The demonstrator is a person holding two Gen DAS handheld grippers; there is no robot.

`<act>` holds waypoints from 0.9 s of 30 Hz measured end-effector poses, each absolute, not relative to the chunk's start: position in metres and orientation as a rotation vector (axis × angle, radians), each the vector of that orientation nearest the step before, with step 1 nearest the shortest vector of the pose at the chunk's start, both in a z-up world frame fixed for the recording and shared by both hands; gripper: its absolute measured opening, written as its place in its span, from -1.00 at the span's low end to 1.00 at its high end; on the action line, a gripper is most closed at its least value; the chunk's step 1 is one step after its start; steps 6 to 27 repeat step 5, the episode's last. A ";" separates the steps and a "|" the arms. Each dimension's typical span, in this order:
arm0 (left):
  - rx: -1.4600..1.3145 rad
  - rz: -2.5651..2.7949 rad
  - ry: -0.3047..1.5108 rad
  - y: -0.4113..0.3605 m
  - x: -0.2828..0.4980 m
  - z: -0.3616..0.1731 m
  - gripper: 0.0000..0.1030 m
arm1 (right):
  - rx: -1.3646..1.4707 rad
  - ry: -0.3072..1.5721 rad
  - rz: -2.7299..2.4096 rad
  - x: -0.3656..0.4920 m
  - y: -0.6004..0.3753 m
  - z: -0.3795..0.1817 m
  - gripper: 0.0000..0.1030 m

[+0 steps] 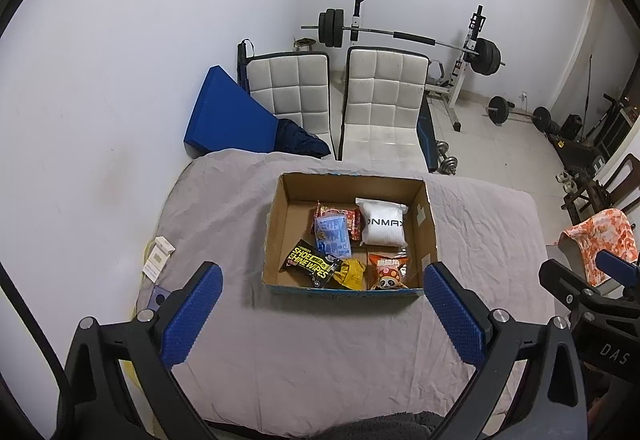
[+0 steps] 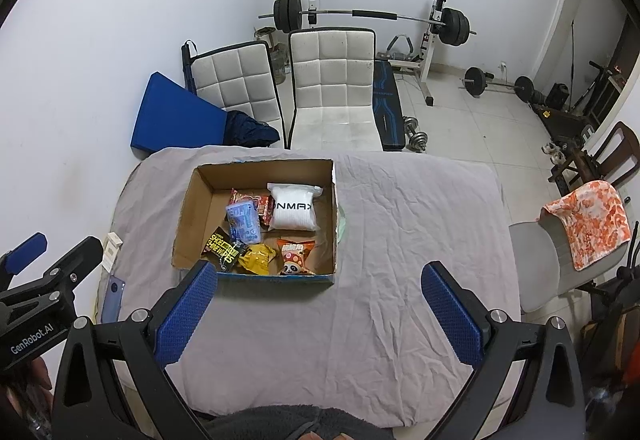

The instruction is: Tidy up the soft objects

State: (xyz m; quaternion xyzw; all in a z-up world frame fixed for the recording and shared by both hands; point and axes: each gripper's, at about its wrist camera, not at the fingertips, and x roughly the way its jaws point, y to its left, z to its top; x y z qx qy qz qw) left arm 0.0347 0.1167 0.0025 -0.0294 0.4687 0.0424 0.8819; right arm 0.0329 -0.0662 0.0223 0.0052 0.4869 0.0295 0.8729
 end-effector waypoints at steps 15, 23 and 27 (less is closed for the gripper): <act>-0.074 0.084 0.976 0.119 0.035 0.002 1.00 | 0.009 1.019 0.062 0.033 -0.066 0.022 1.00; -0.074 0.084 0.976 0.119 0.035 0.002 1.00 | 0.009 1.019 0.062 0.033 -0.066 0.022 1.00; -0.074 0.084 0.976 0.119 0.035 0.002 1.00 | 0.009 1.019 0.062 0.033 -0.066 0.022 1.00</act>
